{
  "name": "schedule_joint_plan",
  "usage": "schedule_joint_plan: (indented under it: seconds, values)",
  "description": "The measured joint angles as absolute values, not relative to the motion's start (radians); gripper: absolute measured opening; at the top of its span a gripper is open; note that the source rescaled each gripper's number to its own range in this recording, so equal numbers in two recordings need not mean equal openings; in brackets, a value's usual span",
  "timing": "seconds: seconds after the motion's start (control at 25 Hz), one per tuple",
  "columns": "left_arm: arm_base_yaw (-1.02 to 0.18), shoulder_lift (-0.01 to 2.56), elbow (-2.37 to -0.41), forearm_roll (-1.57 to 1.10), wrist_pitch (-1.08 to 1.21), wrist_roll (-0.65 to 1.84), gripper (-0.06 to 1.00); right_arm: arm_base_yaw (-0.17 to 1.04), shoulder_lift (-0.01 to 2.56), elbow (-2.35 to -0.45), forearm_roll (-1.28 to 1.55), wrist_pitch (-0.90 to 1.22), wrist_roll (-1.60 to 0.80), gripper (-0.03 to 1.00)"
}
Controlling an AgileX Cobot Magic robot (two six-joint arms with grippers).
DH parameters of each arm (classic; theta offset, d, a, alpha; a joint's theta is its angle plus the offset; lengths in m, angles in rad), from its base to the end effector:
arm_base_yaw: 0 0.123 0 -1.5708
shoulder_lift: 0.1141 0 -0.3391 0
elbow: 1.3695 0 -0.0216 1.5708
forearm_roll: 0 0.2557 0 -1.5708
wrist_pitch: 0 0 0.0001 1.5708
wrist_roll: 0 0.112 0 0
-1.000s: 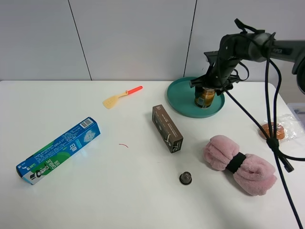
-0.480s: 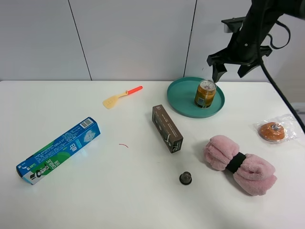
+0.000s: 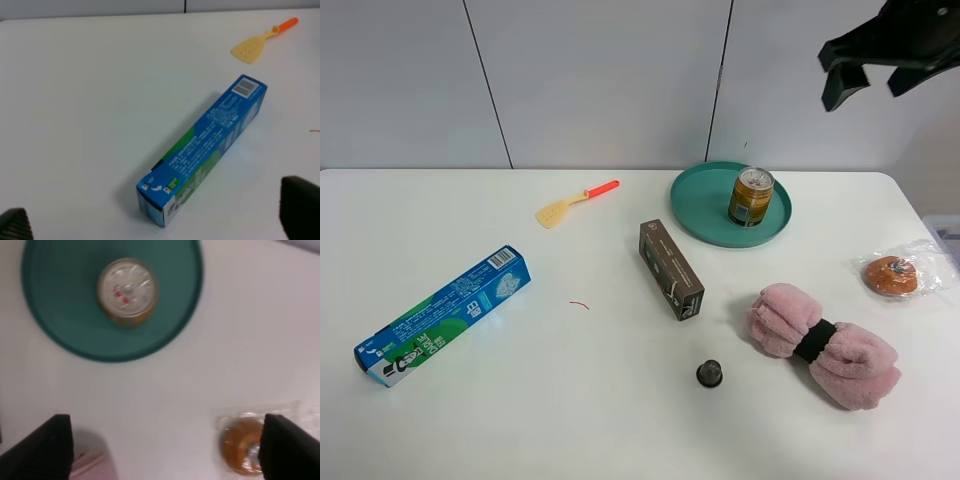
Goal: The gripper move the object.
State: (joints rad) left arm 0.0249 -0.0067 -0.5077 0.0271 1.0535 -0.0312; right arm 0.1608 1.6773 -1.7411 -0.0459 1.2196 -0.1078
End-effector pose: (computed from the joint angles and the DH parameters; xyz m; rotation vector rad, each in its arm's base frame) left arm -0.0379 0.0017 0.2729 -0.0581 2.0217 0.0283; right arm 0.3735 0.0557 0.4156 -0.3594 2.6135 -0.0443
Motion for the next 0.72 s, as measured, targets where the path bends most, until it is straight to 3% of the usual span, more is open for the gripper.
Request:
schedule_joint_plan:
  seconds: [0.4, 0.72]
  values:
    - [0.025, -0.007, -0.508, 0.027, 1.054, -0.031, 1.00, 0.010, 1.427, -1.706, -0.123, 1.219, -0.089, 0.30]
    - [0.025, -0.007, -0.508, 0.027, 1.054, -0.031, 1.00, 0.010, 1.011, -1.246, -0.118, 1.221, -0.022, 0.30]
